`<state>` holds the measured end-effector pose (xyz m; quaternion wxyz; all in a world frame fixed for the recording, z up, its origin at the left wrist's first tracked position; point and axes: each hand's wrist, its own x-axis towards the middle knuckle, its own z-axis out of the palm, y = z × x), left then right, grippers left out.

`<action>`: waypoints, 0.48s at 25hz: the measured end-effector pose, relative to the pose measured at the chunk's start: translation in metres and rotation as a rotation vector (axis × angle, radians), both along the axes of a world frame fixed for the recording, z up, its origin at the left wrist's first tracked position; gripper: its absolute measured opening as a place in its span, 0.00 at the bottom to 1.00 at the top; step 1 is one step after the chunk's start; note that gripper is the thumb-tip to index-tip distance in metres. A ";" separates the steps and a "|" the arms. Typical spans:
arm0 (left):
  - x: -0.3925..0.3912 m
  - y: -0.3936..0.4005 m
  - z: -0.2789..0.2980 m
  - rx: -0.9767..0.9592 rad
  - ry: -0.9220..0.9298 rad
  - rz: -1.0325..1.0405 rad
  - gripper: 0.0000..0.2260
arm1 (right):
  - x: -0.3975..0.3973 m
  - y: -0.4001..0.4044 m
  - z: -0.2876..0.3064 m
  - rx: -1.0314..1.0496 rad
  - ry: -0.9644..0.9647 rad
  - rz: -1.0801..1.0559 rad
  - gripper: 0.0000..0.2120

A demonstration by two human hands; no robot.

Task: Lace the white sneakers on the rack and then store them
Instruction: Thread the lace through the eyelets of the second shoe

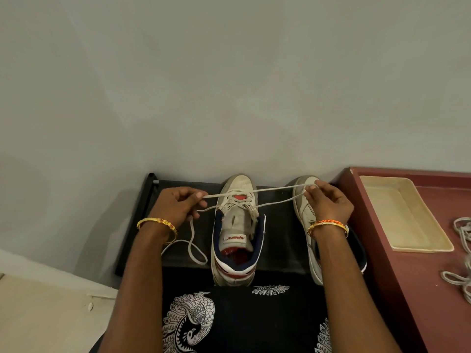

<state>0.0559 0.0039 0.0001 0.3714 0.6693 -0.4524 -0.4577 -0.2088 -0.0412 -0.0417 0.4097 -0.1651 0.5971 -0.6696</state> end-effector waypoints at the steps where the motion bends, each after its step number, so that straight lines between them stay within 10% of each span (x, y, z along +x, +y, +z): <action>1: 0.003 -0.001 -0.004 0.001 -0.040 0.071 0.05 | 0.000 -0.001 -0.001 0.008 0.030 -0.017 0.08; 5: 0.005 -0.008 -0.015 -0.009 -0.109 0.291 0.03 | 0.003 -0.001 0.001 0.068 0.214 -0.092 0.07; 9: -0.013 -0.013 -0.010 0.011 0.114 0.098 0.06 | 0.019 0.005 0.012 0.315 0.998 0.042 0.18; 12: -0.032 -0.015 -0.005 -0.033 0.165 0.015 0.03 | 0.044 0.011 0.026 -0.068 1.162 0.509 0.16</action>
